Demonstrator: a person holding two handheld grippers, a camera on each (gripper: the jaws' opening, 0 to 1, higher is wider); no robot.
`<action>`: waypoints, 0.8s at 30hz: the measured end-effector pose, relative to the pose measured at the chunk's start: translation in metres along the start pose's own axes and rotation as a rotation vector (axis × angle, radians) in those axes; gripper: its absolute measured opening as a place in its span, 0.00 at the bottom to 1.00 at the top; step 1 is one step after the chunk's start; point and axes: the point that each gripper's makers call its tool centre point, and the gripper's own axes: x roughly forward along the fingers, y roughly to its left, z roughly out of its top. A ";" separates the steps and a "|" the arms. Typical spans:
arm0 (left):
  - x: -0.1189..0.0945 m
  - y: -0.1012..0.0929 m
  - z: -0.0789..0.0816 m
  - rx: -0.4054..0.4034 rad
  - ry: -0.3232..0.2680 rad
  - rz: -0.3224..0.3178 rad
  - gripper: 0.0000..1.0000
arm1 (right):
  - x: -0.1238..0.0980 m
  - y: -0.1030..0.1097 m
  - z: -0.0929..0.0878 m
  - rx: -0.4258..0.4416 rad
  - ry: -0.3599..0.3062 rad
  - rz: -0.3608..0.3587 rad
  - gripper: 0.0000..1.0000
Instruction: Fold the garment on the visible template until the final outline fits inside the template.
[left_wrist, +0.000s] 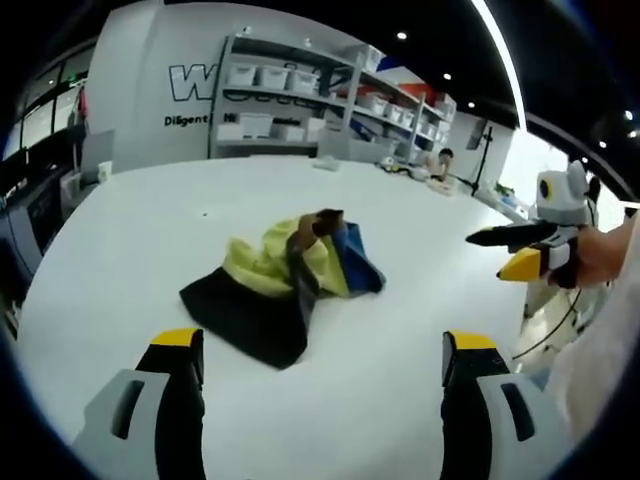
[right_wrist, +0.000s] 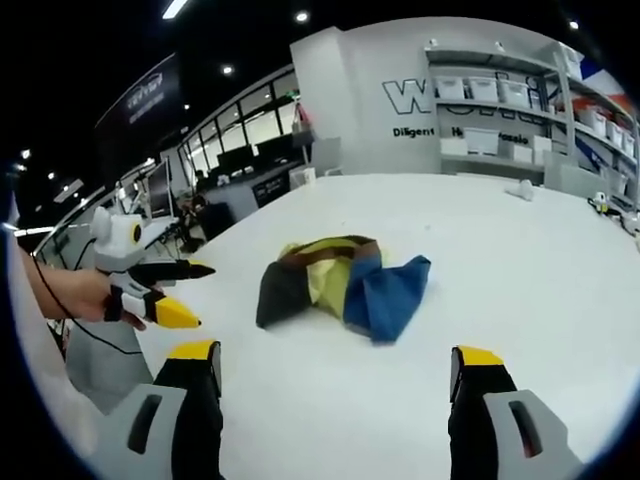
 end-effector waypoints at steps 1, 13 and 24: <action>0.000 0.001 0.000 0.003 0.001 0.003 0.97 | 0.000 0.000 0.000 -0.002 0.000 -0.001 0.94; 0.002 0.000 -0.002 0.003 0.005 0.002 0.96 | 0.003 -0.004 -0.003 -0.002 0.009 0.006 0.91; 0.003 -0.001 0.002 0.015 0.004 -0.001 0.95 | 0.006 -0.008 -0.001 -0.004 0.008 0.009 0.89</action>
